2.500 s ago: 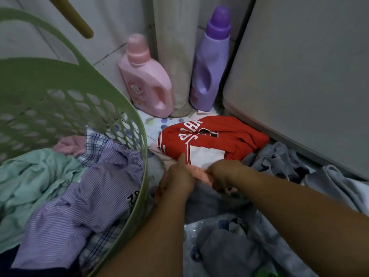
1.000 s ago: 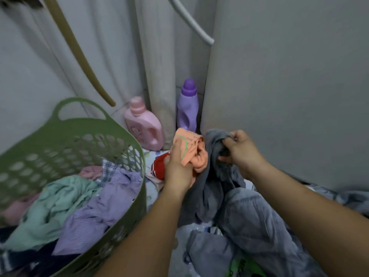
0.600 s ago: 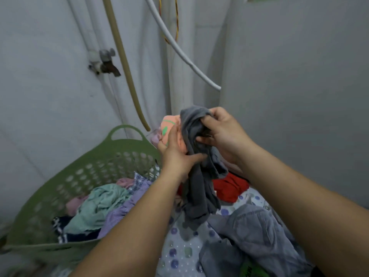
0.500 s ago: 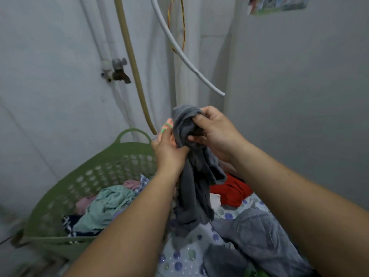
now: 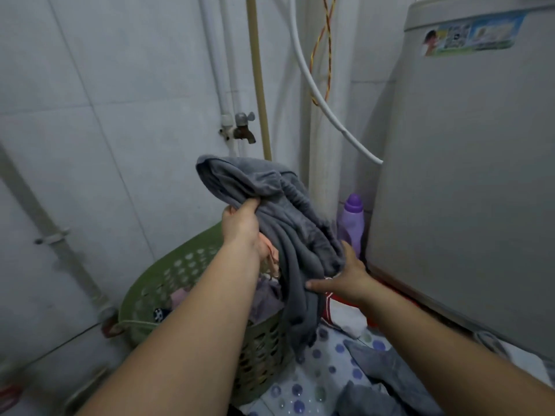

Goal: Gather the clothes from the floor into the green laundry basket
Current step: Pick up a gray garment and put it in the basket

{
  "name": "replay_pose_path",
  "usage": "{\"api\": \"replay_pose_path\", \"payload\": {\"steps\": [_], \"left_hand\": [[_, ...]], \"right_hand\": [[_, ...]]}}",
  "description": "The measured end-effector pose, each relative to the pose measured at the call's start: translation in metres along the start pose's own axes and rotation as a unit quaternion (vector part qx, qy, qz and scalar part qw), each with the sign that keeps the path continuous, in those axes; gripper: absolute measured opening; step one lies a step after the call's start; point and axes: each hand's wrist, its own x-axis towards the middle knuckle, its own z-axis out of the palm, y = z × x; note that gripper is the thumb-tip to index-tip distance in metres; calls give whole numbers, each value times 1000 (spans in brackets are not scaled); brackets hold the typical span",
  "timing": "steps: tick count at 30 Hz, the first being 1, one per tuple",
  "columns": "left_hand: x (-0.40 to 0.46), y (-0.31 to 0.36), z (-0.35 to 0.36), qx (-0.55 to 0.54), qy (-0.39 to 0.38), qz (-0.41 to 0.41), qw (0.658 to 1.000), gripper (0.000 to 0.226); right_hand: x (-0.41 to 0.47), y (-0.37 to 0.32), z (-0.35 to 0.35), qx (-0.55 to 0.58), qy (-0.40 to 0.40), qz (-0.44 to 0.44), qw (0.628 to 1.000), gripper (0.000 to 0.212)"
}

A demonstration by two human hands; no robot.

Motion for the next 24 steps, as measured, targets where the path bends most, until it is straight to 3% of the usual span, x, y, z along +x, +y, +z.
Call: {"api": "replay_pose_path", "payload": {"steps": [1, 3, 5, 8, 11, 13, 15, 18, 20, 22, 24], "left_hand": [[2, 7, -2, -14, -13, -19, 1000, 41], [4, 18, -5, -11, -36, -65, 997, 50], [5, 28, -8, -17, -47, -82, 995, 50], [7, 45, -18, -68, -53, -83, 993, 38], [10, 60, -31, -106, -31, -73, 991, 35], [15, 65, -39, -105, -9, -67, 992, 41], [21, 66, -50, -91, 12, -70, 993, 45], [29, 60, -73, -40, 25, -91, 995, 50], [34, 52, -90, 49, 35, -136, 989, 52], [38, 42, -106, 146, 69, -179, 970, 47], [44, 32, -117, 199, 99, -176, 959, 46]], "right_hand": [[1, 0, 7, 54, -6, 13, 998, 115], [0, -12, 14, 208, -43, 23, 977, 58], [0, -32, 20, 308, -69, -1, 949, 32], [6, -65, 29, 401, -35, -51, 914, 15], [17, -99, 35, 465, -7, -112, 878, 18], [27, -116, 40, 449, 11, -145, 881, 17], [38, -125, 52, 422, 8, -155, 893, 12], [48, -120, 69, 349, -27, -145, 926, 21], [50, -110, 73, 99, -44, -120, 987, 30], [55, -93, 72, -147, -55, -71, 985, 41], [53, -84, 69, -212, -81, -16, 974, 43]]}}
